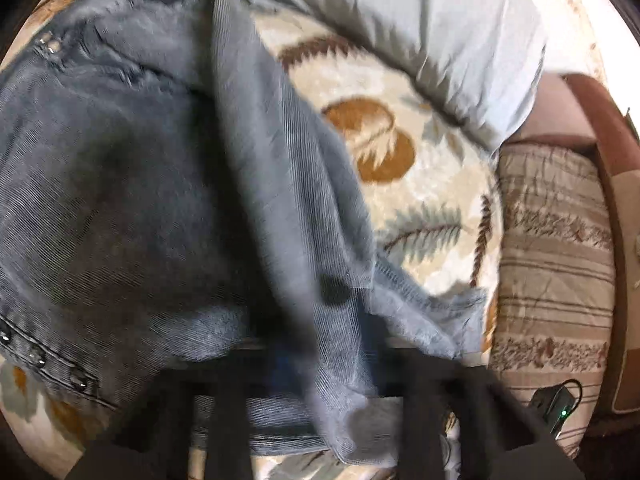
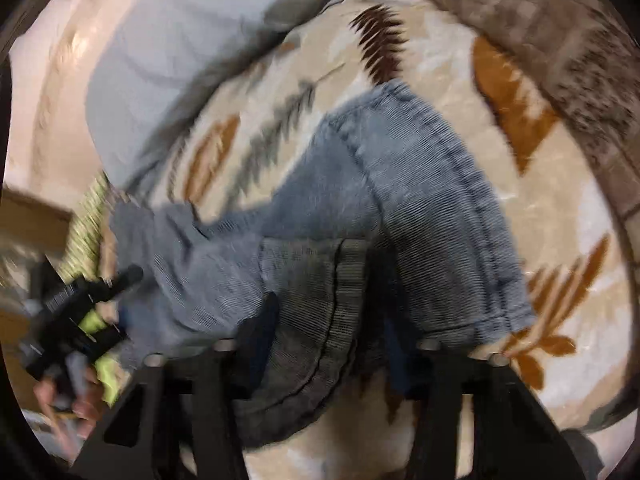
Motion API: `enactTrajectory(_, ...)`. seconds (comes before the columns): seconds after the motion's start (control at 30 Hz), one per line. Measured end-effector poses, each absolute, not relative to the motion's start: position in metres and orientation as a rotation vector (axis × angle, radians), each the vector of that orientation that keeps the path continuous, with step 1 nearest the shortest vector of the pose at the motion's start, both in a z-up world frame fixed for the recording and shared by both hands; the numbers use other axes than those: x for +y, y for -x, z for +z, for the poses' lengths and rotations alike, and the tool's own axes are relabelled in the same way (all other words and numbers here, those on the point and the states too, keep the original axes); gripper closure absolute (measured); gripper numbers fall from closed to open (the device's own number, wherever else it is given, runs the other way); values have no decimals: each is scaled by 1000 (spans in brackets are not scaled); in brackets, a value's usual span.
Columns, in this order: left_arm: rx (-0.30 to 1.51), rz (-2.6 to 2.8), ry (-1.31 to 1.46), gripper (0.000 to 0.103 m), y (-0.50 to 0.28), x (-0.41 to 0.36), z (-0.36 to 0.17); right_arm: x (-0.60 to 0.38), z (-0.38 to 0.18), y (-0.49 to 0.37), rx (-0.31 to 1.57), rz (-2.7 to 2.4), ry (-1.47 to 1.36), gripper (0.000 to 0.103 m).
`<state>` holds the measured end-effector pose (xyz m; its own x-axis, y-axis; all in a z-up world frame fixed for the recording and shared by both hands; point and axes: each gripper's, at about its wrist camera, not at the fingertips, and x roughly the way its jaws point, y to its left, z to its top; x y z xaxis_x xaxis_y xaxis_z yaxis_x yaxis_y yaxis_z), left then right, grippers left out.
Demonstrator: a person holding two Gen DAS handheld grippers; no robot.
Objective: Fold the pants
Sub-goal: 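Lift both hems and fold the legs over toward the waistband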
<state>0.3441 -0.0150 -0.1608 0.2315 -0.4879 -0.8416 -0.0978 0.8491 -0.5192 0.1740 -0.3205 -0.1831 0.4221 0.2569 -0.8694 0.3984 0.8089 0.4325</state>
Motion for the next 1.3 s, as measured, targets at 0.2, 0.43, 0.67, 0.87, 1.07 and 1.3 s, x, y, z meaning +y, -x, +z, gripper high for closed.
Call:
enactTrajectory(0.2, 1078, -338, 597, 100, -301, -6, -110, -333, -137, -166, 1015, -94, -594, 90)
enactTrajectory(0.43, 1074, -423, 707, 100, -269, -34, -109, -375, -92, -217, 977, -67, -468, 89)
enactTrajectory(0.67, 1136, -431, 608, 100, -261, -66, -139, -389, -145, -229, 1114, -142, -465, 88)
enactTrajectory(0.87, 1233, -361, 478, 96, -289, -93, -176, -386, -175, -232, 1152, -237, -419, 57)
enactTrajectory(1.07, 1187, -385, 554, 90, -296, -82, -163, -369, -126, -179, 1020, -145, -520, 24)
enactTrajectory(1.3, 1210, -405, 572, 92, -301, -78, -164, -343, -161, -154, 1174, -155, -593, 62)
